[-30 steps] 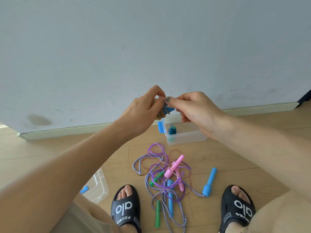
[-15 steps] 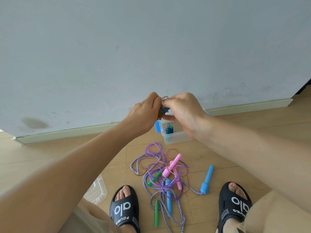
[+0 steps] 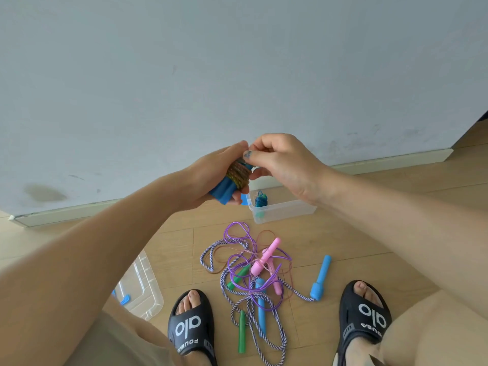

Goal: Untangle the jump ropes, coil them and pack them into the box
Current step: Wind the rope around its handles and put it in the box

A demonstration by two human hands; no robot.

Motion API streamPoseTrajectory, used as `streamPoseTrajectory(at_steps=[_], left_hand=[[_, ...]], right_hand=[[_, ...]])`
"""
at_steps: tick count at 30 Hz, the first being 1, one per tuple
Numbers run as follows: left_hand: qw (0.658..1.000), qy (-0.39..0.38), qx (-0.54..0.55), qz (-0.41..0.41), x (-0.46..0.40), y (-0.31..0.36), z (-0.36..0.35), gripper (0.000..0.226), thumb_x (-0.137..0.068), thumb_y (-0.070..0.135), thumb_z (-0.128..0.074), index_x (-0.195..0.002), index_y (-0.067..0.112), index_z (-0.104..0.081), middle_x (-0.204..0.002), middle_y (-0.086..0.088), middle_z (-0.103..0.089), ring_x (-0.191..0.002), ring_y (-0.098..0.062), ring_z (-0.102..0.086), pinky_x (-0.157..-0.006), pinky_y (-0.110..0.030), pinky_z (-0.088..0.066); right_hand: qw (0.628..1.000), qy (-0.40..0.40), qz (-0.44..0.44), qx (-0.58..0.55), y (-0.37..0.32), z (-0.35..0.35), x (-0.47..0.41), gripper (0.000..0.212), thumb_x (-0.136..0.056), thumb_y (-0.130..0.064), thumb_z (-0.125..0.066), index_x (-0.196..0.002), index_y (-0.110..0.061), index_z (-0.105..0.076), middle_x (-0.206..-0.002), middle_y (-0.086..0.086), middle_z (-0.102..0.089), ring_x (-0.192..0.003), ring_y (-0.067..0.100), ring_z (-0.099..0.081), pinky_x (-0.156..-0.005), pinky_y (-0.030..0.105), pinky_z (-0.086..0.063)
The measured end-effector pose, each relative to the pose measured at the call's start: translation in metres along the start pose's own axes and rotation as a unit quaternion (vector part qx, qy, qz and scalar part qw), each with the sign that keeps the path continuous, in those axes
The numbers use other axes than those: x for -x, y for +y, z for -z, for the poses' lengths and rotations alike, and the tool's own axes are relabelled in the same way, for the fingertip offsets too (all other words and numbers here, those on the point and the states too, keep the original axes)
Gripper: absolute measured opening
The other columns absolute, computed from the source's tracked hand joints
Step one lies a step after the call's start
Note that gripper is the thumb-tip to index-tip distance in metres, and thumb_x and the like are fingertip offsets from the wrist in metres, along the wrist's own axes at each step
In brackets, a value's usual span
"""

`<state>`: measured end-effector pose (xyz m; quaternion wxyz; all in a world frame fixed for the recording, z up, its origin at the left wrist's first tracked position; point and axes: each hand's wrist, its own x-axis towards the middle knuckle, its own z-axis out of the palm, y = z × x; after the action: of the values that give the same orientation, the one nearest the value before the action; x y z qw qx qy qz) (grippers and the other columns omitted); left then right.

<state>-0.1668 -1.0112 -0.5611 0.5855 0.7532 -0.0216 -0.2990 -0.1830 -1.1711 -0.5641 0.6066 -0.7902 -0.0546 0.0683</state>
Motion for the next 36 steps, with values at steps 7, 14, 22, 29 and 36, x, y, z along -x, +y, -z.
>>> streamPoseTrajectory(at_steps=[7,14,22,29,36], left_hand=[[0.997,0.062,0.050,-0.007,-0.021,0.002,-0.012,0.027,-0.098,0.038,-0.045,-0.101,0.013,-0.056,-0.087,-0.013,-0.058,-0.061,-0.024,-0.051,-0.067,-0.040,-0.047],[0.993,0.096,0.053,0.043,-0.063,0.002,-0.027,0.039,-0.100,0.043,-0.038,-0.115,0.014,-0.058,-0.097,-0.011,-0.069,-0.081,-0.027,-0.072,-0.091,-0.045,-0.057],[0.976,0.048,0.172,0.123,-0.133,-0.003,-0.038,0.043,-0.103,0.041,-0.035,-0.104,0.009,-0.063,-0.087,-0.013,-0.072,-0.099,-0.032,-0.072,-0.091,-0.050,-0.056],[0.983,0.083,0.015,0.164,-0.221,-0.076,-0.039,0.049,-0.099,0.051,-0.038,-0.104,0.007,-0.060,-0.116,-0.015,-0.065,-0.112,-0.030,-0.064,-0.099,-0.041,-0.052],[0.825,0.065,-0.560,-0.021,-0.276,-0.176,-0.011,0.029,-0.095,0.021,-0.044,-0.122,0.015,-0.051,-0.118,-0.005,-0.059,-0.108,-0.030,-0.055,-0.088,-0.039,-0.045]], right_hand=[[0.998,-0.016,0.006,0.067,0.003,0.010,-0.008,0.018,-0.097,-0.018,-0.058,-0.093,-0.001,-0.062,-0.084,0.002,-0.063,-0.083,0.015,-0.068,-0.095,0.042,-0.054],[0.991,0.042,-0.102,0.078,0.029,0.026,-0.029,0.021,-0.095,-0.032,-0.058,-0.097,-0.011,-0.058,-0.088,0.003,-0.061,-0.083,0.022,-0.067,-0.088,0.047,-0.058],[0.972,-0.023,-0.227,-0.063,0.070,0.052,-0.067,0.037,-0.091,-0.020,-0.066,-0.123,-0.017,-0.049,-0.117,0.011,-0.068,-0.103,0.027,-0.071,-0.091,0.043,-0.057],[0.956,0.036,-0.287,0.042,0.178,0.045,-0.123,0.017,-0.083,-0.016,-0.068,-0.094,-0.003,-0.066,-0.088,0.016,-0.071,-0.083,0.030,-0.071,-0.080,0.046,-0.062],[0.911,0.017,-0.329,0.248,0.284,0.033,-0.184,0.042,-0.082,-0.031,-0.069,-0.113,-0.014,-0.047,-0.102,0.001,-0.055,-0.094,0.025,-0.055,-0.065,0.029,-0.043]])
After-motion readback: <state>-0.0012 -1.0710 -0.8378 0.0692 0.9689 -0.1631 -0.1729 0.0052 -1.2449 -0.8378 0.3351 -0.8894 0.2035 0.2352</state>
